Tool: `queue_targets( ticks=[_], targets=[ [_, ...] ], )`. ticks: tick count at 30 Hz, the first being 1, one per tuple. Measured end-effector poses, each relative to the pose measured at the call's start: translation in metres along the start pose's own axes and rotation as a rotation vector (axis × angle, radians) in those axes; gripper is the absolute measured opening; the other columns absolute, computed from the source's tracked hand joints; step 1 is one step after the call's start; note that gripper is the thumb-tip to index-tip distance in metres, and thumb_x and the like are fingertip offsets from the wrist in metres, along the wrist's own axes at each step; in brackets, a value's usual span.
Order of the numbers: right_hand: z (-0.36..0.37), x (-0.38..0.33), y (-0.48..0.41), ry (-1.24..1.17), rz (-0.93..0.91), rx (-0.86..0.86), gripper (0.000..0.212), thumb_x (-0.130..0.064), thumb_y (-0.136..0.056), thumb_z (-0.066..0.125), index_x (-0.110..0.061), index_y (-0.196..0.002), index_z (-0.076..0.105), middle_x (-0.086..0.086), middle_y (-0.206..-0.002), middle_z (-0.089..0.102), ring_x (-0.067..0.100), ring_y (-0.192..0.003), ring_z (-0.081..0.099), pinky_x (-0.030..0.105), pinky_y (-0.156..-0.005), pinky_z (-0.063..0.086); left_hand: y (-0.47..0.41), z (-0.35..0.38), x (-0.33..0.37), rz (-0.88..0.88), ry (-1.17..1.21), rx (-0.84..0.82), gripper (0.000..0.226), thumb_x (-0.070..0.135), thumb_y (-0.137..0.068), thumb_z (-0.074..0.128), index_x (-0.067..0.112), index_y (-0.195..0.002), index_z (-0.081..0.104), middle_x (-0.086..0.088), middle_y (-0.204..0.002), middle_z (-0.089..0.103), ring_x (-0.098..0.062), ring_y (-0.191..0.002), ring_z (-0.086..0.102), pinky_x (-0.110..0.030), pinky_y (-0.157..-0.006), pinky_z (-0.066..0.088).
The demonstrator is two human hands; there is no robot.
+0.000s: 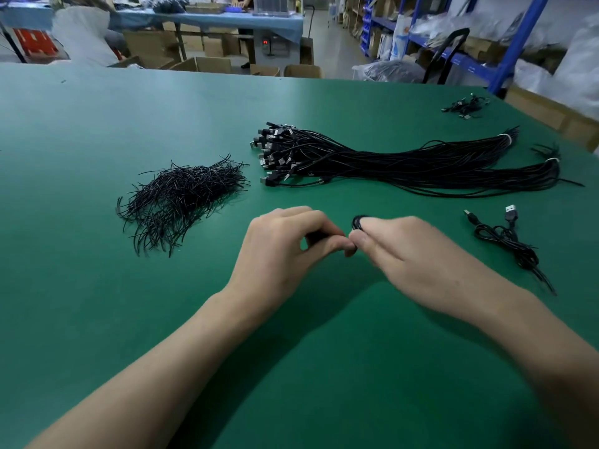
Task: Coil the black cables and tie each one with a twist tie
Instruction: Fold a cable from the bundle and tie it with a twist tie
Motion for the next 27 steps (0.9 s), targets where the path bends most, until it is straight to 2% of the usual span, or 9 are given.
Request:
queue_targets(
  ticks=[2, 5, 9, 12, 14, 17, 21, 25, 27],
  targets=[
    [0.006, 0.002, 0.005, -0.088, 0.001, -0.065, 0.037, -0.038, -0.105, 0.040, -0.045, -0.072, 0.056, -0.008, -0.059, 0.050, 0.010, -0.056, 0.046, 0.025, -0.053, 0.031, 0.000, 0.000, 0.001, 0.023, -0.007, -0.010, 0.018, 0.037, -0.086, 0.078, 0.021, -0.080, 0.075, 0.013, -0.075, 0.067, -0.010, -0.069, 0.060, -0.032, -0.071, 0.050],
    [0.016, 0.009, 0.010, -0.188, 0.022, -0.185, 0.028, -0.030, -0.104, 0.043, -0.034, -0.089, 0.066, -0.012, -0.060, 0.048, 0.008, -0.054, 0.045, 0.023, -0.054, 0.034, 0.002, 0.004, 0.004, 0.083, -0.044, -0.035, 0.016, 0.035, -0.086, 0.078, 0.019, -0.085, 0.076, 0.013, -0.079, 0.068, -0.010, -0.073, 0.062, -0.032, -0.079, 0.048],
    [0.025, 0.008, 0.015, -0.202, 0.016, -0.326, 0.027, -0.030, -0.106, 0.041, -0.032, -0.095, 0.065, -0.008, -0.073, 0.052, 0.003, -0.061, 0.047, 0.020, -0.061, 0.039, 0.002, 0.007, 0.014, 0.243, -0.178, -0.070, 0.029, 0.037, -0.088, 0.075, 0.022, -0.114, 0.077, 0.008, -0.096, 0.073, -0.015, -0.085, 0.065, -0.031, -0.084, 0.046],
    [0.023, 0.008, 0.017, -0.306, 0.021, -0.358, 0.028, -0.028, -0.107, 0.041, -0.030, -0.095, 0.066, -0.010, -0.071, 0.048, 0.004, -0.060, 0.040, 0.020, -0.058, 0.037, 0.002, 0.010, 0.020, 0.313, -0.208, -0.115, 0.023, 0.037, -0.092, 0.070, 0.023, -0.109, 0.079, 0.009, -0.097, 0.074, -0.016, -0.087, 0.066, -0.031, -0.082, 0.044],
    [0.024, 0.009, 0.018, -0.354, 0.027, -0.389, 0.028, -0.026, -0.108, 0.041, -0.029, -0.097, 0.066, -0.012, -0.067, 0.045, 0.009, -0.060, 0.039, 0.026, -0.058, 0.037, 0.001, 0.011, 0.020, 0.322, -0.212, -0.150, 0.022, 0.039, -0.094, 0.067, 0.023, -0.103, 0.079, 0.009, -0.094, 0.072, -0.016, -0.085, 0.065, -0.032, -0.078, 0.045],
    [0.024, 0.011, 0.016, -0.358, 0.029, -0.386, 0.027, -0.022, -0.107, 0.043, -0.026, -0.097, 0.068, -0.009, -0.066, 0.059, 0.009, -0.060, 0.048, 0.028, -0.062, 0.043, 0.003, 0.016, 0.021, 0.337, -0.237, -0.195, 0.023, 0.038, -0.097, 0.063, 0.020, -0.098, 0.077, 0.008, -0.090, 0.070, -0.017, -0.080, 0.062, -0.033, -0.071, 0.046],
    [0.016, 0.012, 0.011, -0.313, 0.020, -0.235, 0.025, -0.016, -0.103, 0.050, -0.025, -0.086, 0.067, -0.006, -0.073, 0.072, 0.007, -0.061, 0.061, 0.024, -0.063, 0.048, 0.004, 0.021, 0.007, 0.179, -0.073, -0.257, 0.018, 0.033, -0.097, 0.067, 0.016, -0.096, 0.075, 0.007, -0.089, 0.066, -0.012, -0.082, 0.060, -0.032, -0.074, 0.050],
    [0.006, 0.013, 0.013, -0.253, -0.016, -0.051, 0.020, -0.022, -0.101, 0.055, -0.024, -0.082, 0.063, -0.012, -0.073, 0.070, 0.009, -0.068, 0.066, 0.024, -0.064, 0.049, 0.006, 0.026, -0.009, -0.041, 0.164, -0.315, 0.011, 0.029, -0.095, 0.070, 0.018, -0.092, 0.072, 0.011, -0.086, 0.064, -0.004, -0.082, 0.060, -0.009, -0.071, 0.037],
    [0.005, 0.012, 0.015, -0.203, -0.043, -0.008, 0.016, -0.027, -0.100, 0.054, -0.024, -0.085, 0.059, -0.013, -0.073, 0.068, 0.011, -0.070, 0.064, 0.027, -0.064, 0.048, 0.009, 0.033, -0.017, -0.177, 0.310, -0.390, 0.008, 0.027, -0.095, 0.070, 0.019, -0.092, 0.071, 0.009, -0.085, 0.066, -0.001, -0.079, 0.057, -0.011, -0.066, 0.036]
  ],
)
Point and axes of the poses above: each hand's wrist, its own y-axis away from the middle knuckle, its own z-axis out of the palm, x = y × z, the point moved 8 cm from there along -y, towards the middle knuckle
